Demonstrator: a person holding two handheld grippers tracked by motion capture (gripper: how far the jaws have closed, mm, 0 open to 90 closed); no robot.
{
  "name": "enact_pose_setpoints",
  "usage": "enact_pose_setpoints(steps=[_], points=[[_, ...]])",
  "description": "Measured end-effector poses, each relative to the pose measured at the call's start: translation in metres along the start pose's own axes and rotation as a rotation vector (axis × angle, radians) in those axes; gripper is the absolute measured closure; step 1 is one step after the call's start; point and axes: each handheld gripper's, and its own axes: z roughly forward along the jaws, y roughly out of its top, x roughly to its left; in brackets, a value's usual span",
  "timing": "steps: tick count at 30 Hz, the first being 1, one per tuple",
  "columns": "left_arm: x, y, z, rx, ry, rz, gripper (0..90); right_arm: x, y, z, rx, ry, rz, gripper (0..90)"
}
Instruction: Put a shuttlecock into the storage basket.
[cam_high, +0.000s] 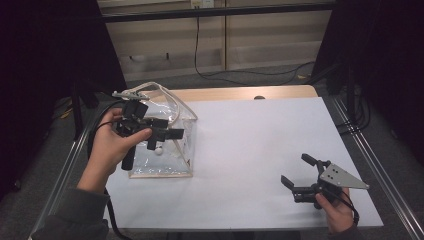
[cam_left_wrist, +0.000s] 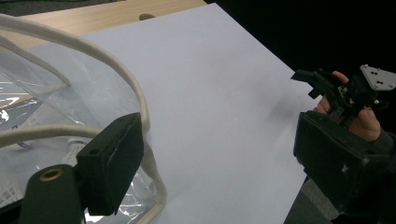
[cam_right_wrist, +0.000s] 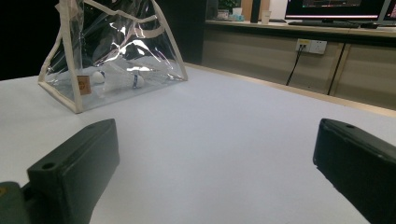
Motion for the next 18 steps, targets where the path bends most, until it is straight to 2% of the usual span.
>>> enact_pose_setpoints(steps=[11,18], points=[[-0.004,-0.013,0.006,0.01,-0.03,0.04,14.4,0.0,0.0,0.0,0.002,0.0,0.0,0.3],[-0.004,-0.023,0.01,0.011,-0.052,0.039,13.7,0.0,0.0,0.0,0.001,-0.001,-0.002,0.3]])
